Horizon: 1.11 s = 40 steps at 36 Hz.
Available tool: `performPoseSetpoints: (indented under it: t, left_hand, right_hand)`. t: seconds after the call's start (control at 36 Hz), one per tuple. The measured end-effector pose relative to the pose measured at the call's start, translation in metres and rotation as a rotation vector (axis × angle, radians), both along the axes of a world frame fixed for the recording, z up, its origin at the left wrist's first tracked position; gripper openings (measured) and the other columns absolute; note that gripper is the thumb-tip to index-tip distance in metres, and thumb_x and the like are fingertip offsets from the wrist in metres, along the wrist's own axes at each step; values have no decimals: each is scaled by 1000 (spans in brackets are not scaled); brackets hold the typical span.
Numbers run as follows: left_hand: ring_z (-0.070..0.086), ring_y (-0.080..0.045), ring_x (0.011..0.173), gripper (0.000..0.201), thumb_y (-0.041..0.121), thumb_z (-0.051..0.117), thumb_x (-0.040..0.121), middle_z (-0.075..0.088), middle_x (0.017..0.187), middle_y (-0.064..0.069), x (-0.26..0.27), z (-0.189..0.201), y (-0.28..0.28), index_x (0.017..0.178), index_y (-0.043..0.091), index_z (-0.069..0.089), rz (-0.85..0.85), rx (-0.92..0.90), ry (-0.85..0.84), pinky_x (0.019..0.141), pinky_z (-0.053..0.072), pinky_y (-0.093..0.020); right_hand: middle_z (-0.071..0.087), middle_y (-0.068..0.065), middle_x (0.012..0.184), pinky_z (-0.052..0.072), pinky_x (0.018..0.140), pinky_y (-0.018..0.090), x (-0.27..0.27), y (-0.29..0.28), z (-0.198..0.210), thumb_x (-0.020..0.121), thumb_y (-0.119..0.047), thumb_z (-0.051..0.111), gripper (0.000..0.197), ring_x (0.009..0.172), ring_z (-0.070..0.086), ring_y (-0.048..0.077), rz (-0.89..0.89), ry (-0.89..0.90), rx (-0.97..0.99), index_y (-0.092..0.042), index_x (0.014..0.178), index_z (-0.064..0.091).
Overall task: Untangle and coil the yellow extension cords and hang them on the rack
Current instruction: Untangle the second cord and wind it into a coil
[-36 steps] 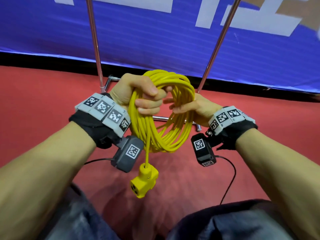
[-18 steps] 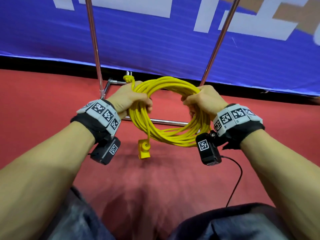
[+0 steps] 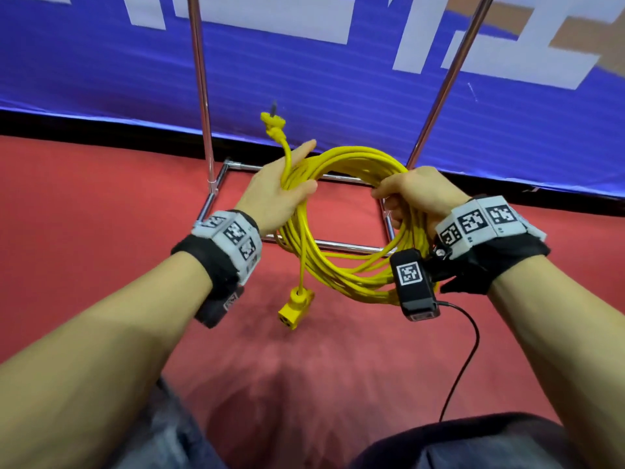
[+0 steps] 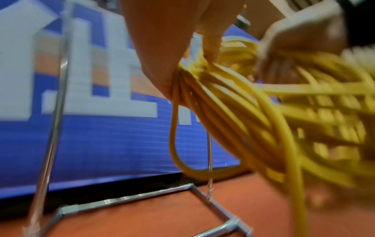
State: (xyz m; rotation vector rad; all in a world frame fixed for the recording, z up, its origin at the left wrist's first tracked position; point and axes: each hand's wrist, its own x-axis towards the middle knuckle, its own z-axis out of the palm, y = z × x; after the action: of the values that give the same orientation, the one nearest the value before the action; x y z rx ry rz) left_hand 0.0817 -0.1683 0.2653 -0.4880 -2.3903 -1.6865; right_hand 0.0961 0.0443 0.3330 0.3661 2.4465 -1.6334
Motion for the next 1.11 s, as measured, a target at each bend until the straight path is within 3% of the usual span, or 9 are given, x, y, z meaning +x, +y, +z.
performPoseSetpoints:
  t: [0.08, 0.14, 0.31, 0.5, 0.64, 0.75, 0.86, 0.94, 1.11]
  left_hand:
    - [66, -32, 100, 57, 52, 58, 86, 66, 107, -15, 4, 10, -8, 139, 34, 45, -2, 324, -246, 88, 51, -46]
    - [66, -28, 93, 42, 48, 46, 98, 66, 111, -16, 4, 15, -14, 137, 32, 44, 2, 509, -362, 73, 51, -37]
    - [67, -21, 86, 34, 35, 42, 102, 68, 90, -7, -4, 11, -26, 130, 21, 56, 259, 399, -340, 77, 52, -35]
    - [57, -12, 62, 17, 21, 56, 97, 60, 71, -5, -4, 10, -28, 88, 9, 65, 301, 402, -307, 46, 48, -19]
    - [61, -14, 64, 30, 14, 41, 101, 61, 74, -12, 8, 28, -12, 81, 4, 61, 183, 570, -359, 59, 54, -24]
    - [66, -19, 75, 35, 25, 45, 100, 67, 80, -9, 13, 25, -2, 83, 1, 65, 135, 127, -87, 80, 58, -34]
    - [65, -31, 80, 40, 41, 40, 89, 69, 88, -11, 21, 21, 18, 72, 12, 62, 10, -296, 102, 79, 51, -43]
    - [61, -39, 97, 39, 40, 36, 97, 66, 102, -16, 26, 15, 38, 96, 12, 63, -46, -674, 191, 81, 49, -45]
    - [58, -36, 111, 35, 35, 38, 103, 62, 119, -14, 32, 2, 56, 120, 13, 58, 33, -1207, 127, 72, 30, -34]
  right_hand:
    - [39, 4, 51, 34, 43, 19, 1, 2, 0, 80, -2, 63, 13, 38, 33, 14, 1, -8, 5, -10, 75, 54]
    - [38, 5, 53, 34, 43, 20, 0, 4, 1, 80, -2, 62, 12, 38, 32, 14, 3, 5, 25, -10, 77, 53]
    - [49, 13, 53, 41, 49, 32, -3, 6, 3, 68, -9, 66, 10, 40, 43, 22, -96, 94, 260, -2, 63, 60]
    - [59, 14, 57, 51, 61, 41, -16, 13, -5, 52, -22, 66, 25, 55, 55, 30, -186, 90, 406, -2, 67, 65]
    - [67, 21, 76, 59, 67, 49, -19, 16, -7, 58, -22, 59, 28, 61, 61, 33, -274, 101, 413, -1, 75, 65]
    - [70, 20, 84, 59, 73, 50, -17, 10, -6, 64, -24, 60, 25, 76, 69, 37, -300, 115, 446, -3, 76, 67]
    - [68, 20, 75, 60, 67, 43, -3, -5, 2, 68, -22, 59, 21, 64, 68, 34, -266, 117, 453, -2, 73, 66]
    - [57, 13, 56, 45, 42, 24, 2, -13, 5, 77, -14, 58, 16, 40, 56, 25, -190, 99, 432, -3, 66, 62]
    - [56, 12, 51, 44, 49, 27, 10, -26, 9, 73, -11, 64, 16, 44, 53, 25, -46, 123, 388, -2, 60, 61]
